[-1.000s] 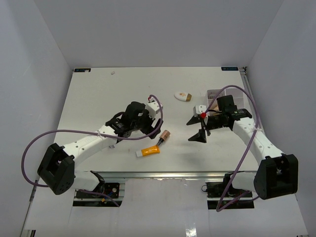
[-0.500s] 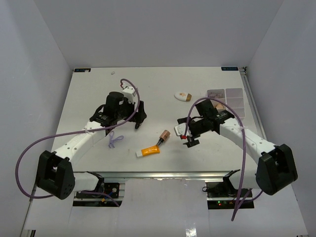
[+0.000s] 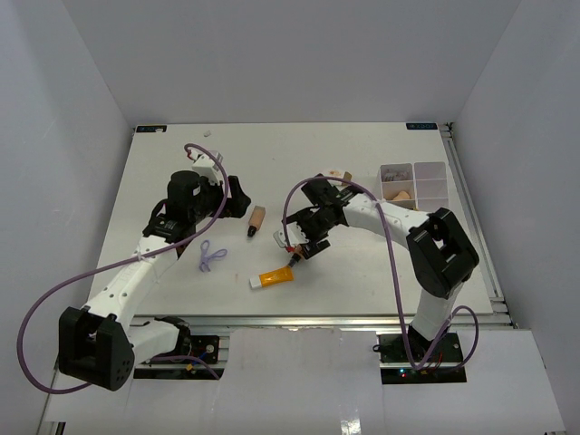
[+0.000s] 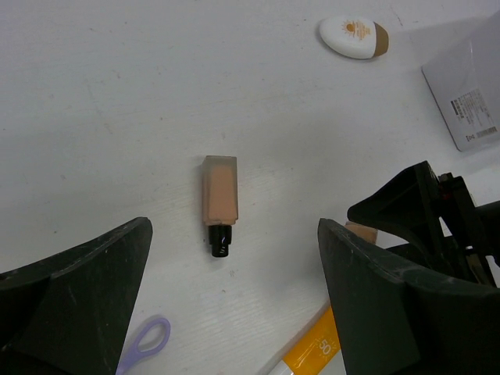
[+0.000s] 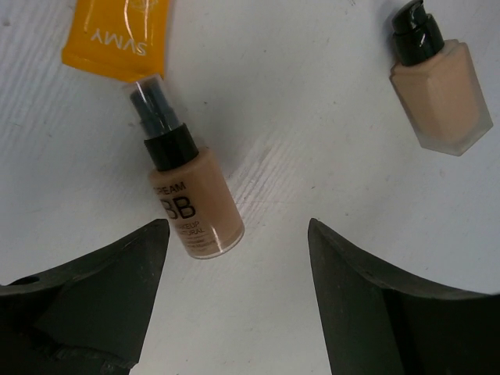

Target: Organize the makeup

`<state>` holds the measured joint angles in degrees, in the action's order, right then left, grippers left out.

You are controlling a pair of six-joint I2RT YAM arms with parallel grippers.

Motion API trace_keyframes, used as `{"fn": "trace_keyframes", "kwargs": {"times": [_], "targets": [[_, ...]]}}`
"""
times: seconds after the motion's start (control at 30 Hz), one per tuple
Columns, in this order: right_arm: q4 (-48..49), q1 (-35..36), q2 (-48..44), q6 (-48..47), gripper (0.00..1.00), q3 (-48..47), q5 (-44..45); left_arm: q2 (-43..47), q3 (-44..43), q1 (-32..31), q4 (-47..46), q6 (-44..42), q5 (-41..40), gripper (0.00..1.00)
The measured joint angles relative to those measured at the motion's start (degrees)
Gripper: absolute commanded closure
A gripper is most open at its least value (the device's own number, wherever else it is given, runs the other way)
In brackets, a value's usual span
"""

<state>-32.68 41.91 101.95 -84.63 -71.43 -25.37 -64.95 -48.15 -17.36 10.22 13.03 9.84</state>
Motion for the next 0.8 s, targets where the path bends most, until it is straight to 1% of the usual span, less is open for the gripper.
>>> {"fn": "trace_keyframes", "kwargs": {"times": [0.17,0.4,0.53,0.8], "targets": [[-1.66,0.01,3.67,-2.33,0.26,-1.58,0.58,0.15,0.56,1.15,-0.20,0.56,-0.01,0.02],[-4.84,1.52,4.20,-4.72,0.28,-1.58,1.65,0.15,0.64,1.15,-0.39,0.61,0.49,0.02],[-5.16,3.45,4.21,-5.47,0.31,-1.58,3.44,0.15,0.64,1.17,-0.40,0.61,0.81,0.02],[-5.08,7.07,6.13,-5.83,0.50,-1.61,8.99,0.15,0.67,1.17,-0.39,0.60,1.12,0.02]]}}
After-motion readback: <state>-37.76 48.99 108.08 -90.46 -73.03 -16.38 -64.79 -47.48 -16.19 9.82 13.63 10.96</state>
